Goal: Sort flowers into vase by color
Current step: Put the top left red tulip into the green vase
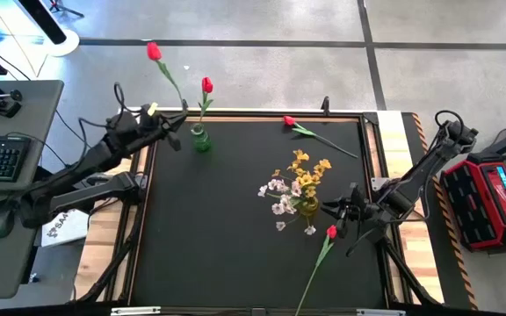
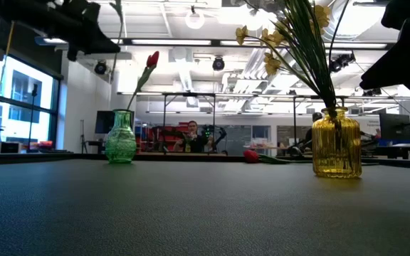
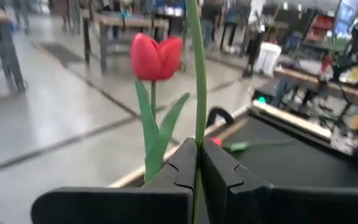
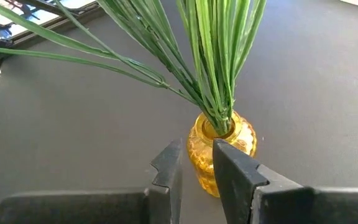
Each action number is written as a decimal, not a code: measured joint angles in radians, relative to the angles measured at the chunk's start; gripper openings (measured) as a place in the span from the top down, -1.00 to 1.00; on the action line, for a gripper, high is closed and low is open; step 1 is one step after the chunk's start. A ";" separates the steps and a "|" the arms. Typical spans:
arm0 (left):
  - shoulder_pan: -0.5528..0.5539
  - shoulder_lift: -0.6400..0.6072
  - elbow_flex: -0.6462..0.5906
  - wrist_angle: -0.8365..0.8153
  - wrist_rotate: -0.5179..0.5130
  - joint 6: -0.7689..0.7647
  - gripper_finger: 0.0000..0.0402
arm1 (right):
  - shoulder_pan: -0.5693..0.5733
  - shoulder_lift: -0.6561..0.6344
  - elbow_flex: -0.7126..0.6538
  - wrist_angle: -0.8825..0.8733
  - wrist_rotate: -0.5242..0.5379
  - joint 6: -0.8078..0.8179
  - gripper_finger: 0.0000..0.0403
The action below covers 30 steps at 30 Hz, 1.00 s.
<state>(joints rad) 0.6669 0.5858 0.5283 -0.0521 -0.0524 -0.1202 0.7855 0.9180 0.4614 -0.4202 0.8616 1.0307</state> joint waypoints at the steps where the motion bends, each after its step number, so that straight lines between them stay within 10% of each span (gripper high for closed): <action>1: -0.004 0.000 -0.028 0.050 -0.018 0.010 1.00 | 0.000 0.000 0.000 0.000 0.000 0.000 0.63; 12: -0.013 0.017 -0.269 0.435 -0.093 0.029 1.00 | 0.000 0.000 0.000 0.000 0.000 -0.003 0.63; 30: -0.013 0.226 -0.288 0.594 -0.137 0.114 1.00 | 0.000 0.000 0.000 0.000 0.003 -0.011 0.63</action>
<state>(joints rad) 0.6540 0.8120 0.2401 0.5420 -0.1891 -0.0065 0.7853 0.9178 0.4614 -0.4198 0.8646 1.0201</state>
